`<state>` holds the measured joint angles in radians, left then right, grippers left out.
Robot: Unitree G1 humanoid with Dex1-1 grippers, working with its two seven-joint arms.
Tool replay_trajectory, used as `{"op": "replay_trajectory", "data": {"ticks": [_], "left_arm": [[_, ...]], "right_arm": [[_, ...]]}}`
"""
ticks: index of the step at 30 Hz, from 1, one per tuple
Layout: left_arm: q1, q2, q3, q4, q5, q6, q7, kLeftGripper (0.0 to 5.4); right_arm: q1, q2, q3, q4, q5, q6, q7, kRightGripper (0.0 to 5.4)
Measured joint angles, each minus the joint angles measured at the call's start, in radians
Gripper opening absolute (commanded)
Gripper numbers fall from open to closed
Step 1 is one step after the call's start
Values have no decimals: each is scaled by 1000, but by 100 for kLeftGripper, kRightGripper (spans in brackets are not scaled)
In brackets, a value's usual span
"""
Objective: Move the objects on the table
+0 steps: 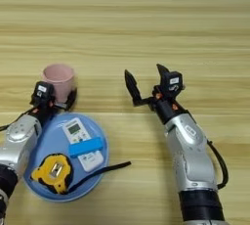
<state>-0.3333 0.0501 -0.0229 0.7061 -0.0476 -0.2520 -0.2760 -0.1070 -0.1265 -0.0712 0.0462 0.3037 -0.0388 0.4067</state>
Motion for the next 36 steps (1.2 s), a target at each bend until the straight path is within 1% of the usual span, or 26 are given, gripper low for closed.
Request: {"op": "replay_trajectory", "data": {"ticks": [3, 16, 20, 26, 29, 36], "left_arm": [[0, 0, 0, -1, 0, 2, -1, 535], [3, 0, -1, -7, 0, 1, -6, 535], [19, 2, -13, -28, 4, -8, -10, 535], [73, 9, -29, -116, 11, -6, -8, 535], [103, 12, -31, -178, 10, 8, -8, 535], [183, 11, -31, -314, 3, 69, 2, 535]], "right_arm": [[0, 0, 0, 0, 0, 0, 0, 540], [0, 0, -1, 0, 0, 0, 3, 540], [0, 0, -2, 0, 0, 0, 8, 540], [0, 0, -4, 0, 0, 0, 14, 540], [0, 0, -6, 0, 0, 0, 15, 540], [0, -1, -7, 0, 0, 1, 16, 540]]}}
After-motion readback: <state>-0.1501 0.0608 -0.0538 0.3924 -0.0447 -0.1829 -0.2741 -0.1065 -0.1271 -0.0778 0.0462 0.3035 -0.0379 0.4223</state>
